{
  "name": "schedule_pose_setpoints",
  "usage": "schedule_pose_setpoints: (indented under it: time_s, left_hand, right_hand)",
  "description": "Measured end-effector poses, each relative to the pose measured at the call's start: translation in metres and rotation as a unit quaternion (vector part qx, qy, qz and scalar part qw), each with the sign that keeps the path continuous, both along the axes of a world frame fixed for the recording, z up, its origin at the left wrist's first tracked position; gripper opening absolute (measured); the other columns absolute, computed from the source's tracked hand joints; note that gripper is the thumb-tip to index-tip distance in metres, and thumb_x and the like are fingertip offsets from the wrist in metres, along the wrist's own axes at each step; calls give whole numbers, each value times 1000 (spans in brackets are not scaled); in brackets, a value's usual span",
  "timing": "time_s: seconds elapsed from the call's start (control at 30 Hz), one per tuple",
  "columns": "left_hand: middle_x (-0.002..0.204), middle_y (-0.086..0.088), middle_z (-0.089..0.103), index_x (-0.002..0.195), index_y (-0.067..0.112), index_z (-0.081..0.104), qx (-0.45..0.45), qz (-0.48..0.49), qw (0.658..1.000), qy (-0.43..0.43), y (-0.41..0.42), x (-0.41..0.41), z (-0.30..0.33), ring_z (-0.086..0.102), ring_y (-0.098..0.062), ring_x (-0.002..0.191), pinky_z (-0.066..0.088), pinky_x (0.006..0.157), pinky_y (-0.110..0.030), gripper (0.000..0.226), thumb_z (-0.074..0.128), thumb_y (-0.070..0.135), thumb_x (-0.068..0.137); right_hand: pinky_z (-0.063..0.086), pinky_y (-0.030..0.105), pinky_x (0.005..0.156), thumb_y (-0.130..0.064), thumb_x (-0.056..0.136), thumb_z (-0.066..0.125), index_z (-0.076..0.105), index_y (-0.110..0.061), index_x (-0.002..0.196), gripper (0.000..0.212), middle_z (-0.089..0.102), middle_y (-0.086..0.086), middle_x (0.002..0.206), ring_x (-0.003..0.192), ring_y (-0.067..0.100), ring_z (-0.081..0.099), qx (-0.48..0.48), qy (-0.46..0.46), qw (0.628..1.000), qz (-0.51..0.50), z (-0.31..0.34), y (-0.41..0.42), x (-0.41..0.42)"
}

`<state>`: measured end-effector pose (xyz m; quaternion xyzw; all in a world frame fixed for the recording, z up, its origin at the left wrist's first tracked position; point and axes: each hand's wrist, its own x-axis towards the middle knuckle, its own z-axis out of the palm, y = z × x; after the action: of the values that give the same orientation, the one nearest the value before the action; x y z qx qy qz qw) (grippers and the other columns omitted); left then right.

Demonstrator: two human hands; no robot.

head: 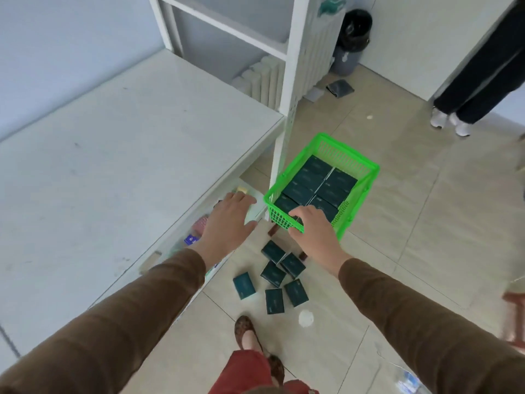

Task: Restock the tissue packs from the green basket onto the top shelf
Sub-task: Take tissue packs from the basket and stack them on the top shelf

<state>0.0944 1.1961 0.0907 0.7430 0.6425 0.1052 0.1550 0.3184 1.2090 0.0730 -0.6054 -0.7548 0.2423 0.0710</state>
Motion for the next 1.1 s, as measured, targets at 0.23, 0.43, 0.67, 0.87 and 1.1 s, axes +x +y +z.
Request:
schedule_pose_setpoints:
  time_s: [0.23, 0.43, 0.67, 0.87, 1.1]
  left_hand:
    - [132, -4, 51, 136, 18, 48, -88, -54, 995, 14, 90, 62, -60, 47, -25, 123, 43, 99, -42, 50, 63, 30, 90]
    - [127, -9, 50, 136, 13, 47, -165, -52, 981, 83, 165, 103, -126, 44, -28, 119, 46, 90, -42, 51, 61, 26, 89]
    - [117, -9, 53, 121, 9, 53, -220, -65, 955, 187, 229, 137, -227, 50, -30, 108, 48, 84, -44, 42, 60, 7, 79]
    - [115, -10, 56, 116, 8, 57, -217, -109, 931, 273, 247, 158, -288, 54, -31, 107, 46, 80, -41, 33, 55, 3, 84]
    - [114, -8, 59, 122, 13, 55, -190, -133, 910, 343, 250, 155, -316, 53, -28, 106, 42, 82, -38, 47, 67, 16, 76]
  right_hand:
    - [41, 33, 96, -21, 93, 63, 51, -15, 135, 44, 56, 7, 130, 119, 24, 53, -117, 12, 987, -110, -69, 55, 78]
    - [42, 36, 101, -18, 92, 63, 45, -9, 141, 52, 51, 13, 137, 125, 30, 52, -214, -18, 970, -110, -146, 120, 119]
    - [47, 34, 90, -11, 90, 61, 46, -9, 123, 36, 53, 13, 124, 113, 29, 55, -209, -131, 969, 4, -241, 169, 134]
    - [40, 34, 71, -23, 86, 69, 44, -14, 118, 41, 66, 9, 108, 106, 28, 57, -234, -184, 953, 61, -293, 177, 137]
    - [35, 43, 91, -49, 83, 67, 32, -14, 132, 69, 69, 10, 105, 111, 32, 51, -217, -223, 945, 99, -312, 177, 138]
